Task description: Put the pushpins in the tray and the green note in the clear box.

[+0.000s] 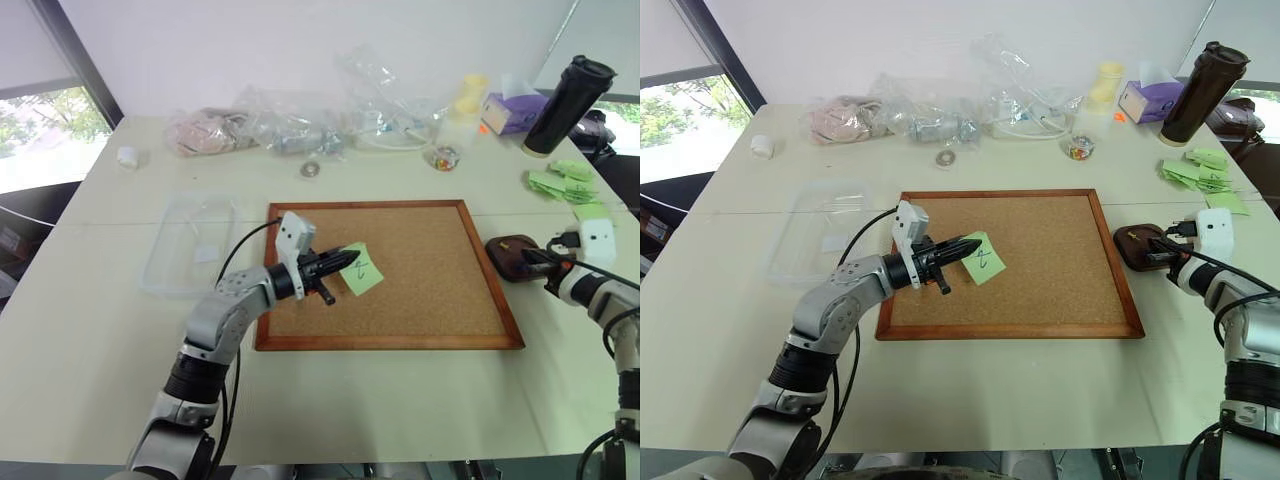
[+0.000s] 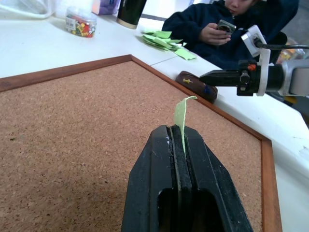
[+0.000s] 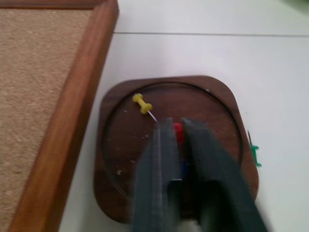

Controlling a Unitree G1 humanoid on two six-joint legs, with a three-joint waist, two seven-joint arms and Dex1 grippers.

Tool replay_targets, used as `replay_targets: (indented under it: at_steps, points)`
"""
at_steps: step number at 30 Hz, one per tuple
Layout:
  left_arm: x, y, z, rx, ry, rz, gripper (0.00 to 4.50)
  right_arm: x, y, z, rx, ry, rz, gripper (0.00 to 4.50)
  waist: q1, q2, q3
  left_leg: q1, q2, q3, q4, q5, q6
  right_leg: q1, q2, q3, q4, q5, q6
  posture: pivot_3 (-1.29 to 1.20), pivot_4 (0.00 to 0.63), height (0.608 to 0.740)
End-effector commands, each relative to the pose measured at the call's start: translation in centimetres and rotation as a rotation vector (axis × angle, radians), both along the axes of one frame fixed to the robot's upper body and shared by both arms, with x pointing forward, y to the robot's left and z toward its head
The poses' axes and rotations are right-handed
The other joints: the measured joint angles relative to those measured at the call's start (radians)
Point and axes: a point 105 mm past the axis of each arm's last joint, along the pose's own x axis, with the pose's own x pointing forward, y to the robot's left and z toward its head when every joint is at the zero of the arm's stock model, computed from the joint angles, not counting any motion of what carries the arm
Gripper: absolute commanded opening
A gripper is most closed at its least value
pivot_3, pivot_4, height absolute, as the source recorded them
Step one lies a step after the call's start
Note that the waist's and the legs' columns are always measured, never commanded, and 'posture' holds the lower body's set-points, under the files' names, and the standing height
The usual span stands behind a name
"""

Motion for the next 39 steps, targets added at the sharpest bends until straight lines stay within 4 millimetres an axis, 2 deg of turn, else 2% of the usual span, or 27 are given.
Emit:
replay_targets:
  at_steps: [1,3,5,14,18,22,24,25,27,29,32,35,39]
  points:
    - [-0.5,-0.1,0.9,-0.011,-0.044,-0.006,0.00,0.5,0.2,1.9,-0.014,-0.069,0.009,2.50,0.000,0.000,0.000,0.000,0.000,0.000,0.000,0.000,0.000,0.000,0.000,0.000,0.000,0.000,0.000,0.00,0.150,0.730]
    - [-0.6,0.1,0.7,-0.008,-0.041,-0.001,0.00,0.5,0.4,2.4,-0.011,-0.079,0.014,3.58,0.000,0.000,0.000,0.000,0.000,0.000,0.000,0.000,0.000,0.000,0.000,0.000,0.000,0.000,0.000,0.00,0.150,0.730]
    - [-0.6,0.1,0.7,-0.008,-0.039,0.002,0.00,0.5,0.5,2.6,-0.010,-0.083,0.020,4.47,0.000,0.000,0.000,0.000,0.000,0.000,0.000,0.000,0.000,0.000,0.000,0.000,0.000,0.000,0.000,0.00,0.150,0.730]
    - [-0.6,0.0,0.5,-0.008,-0.033,0.006,0.00,0.5,2.0,2.8,0.006,-0.080,0.074,4.47,0.000,0.000,0.000,0.000,0.000,0.000,0.000,0.000,0.000,0.000,0.000,0.000,0.000,0.000,0.000,0.00,0.150,0.730]
    - [-0.6,0.0,0.5,-0.007,-0.034,0.008,0.00,0.1,3.9,5.3,0.082,-0.141,0.149,4.47,0.000,0.000,0.000,0.000,0.000,0.000,0.000,0.000,0.000,0.000,0.000,0.000,0.000,0.000,0.000,0.00,0.150,0.730]
    - [-0.7,0.3,0.7,-0.004,-0.038,0.009,0.00,-0.7,6.5,8.7,0.180,-0.207,0.264,4.47,0.001,0.000,0.000,0.000,0.000,0.000,0.000,0.000,0.000,0.000,0.000,0.000,0.000,0.000,0.000,0.00,0.150,0.730]
    - [-0.7,0.5,0.8,-0.002,-0.041,0.010,0.00,-1.2,7.8,9.4,0.182,-0.209,0.332,4.47,0.002,0.000,0.000,0.000,0.000,0.000,0.000,0.000,0.000,0.000,0.000,0.000,0.000,0.000,0.000,0.00,0.150,0.730]
    - [-0.8,0.5,0.8,-0.001,-0.042,0.011,0.00,-1.5,8.4,9.6,0.177,-0.207,0.364,4.47,0.003,0.000,0.000,0.000,0.000,0.000,0.000,0.000,0.000,0.000,0.000,0.000,0.000,0.000,0.000,0.00,0.150,0.730]
    - [-0.6,0.8,1.3,0.002,-0.061,0.021,0.00,-2.9,11.7,10.1,0.119,-0.179,0.539,4.47,0.003,0.000,0.000,0.000,0.000,-0.001,0.000,0.000,0.000,0.000,0.000,0.000,0.000,0.000,0.000,0.00,0.150,0.730]
    - [-0.5,1.1,2.1,-0.007,-0.078,0.034,0.00,-3.9,13.8,10.1,0.080,-0.156,0.657,4.47,0.001,0.000,0.000,0.000,0.000,-0.001,0.000,0.000,0.000,0.000,0.000,0.000,0.000,0.000,0.000,0.00,0.150,0.730]
    - [-0.4,1.6,3.3,-0.012,-0.105,0.054,0.00,-4.5,15.8,9.9,0.030,-0.138,0.759,4.47,0.001,0.000,0.000,0.000,0.000,-0.001,0.001,0.000,0.000,0.000,0.000,0.000,0.000,0.000,0.000,0.00,0.150,0.730]
    - [-0.5,2.2,4.1,-0.012,-0.125,0.072,0.00,-4.6,16.9,10.2,0.022,-0.152,0.810,4.47,0.002,0.000,0.000,0.000,0.000,-0.001,0.001,0.000,0.000,0.000,0.000,0.000,0.000,0.000,0.000,0.00,0.150,0.730]
    - [-0.7,4.1,6.1,-0.008,-0.174,0.137,0.00,-5.2,19.2,10.5,0.003,-0.170,0.919,4.47,0.001,0.000,0.000,0.000,0.000,-0.001,0.001,0.000,0.000,0.000,0.000,0.000,0.000,0.000,0.000,0.00,0.150,0.730]
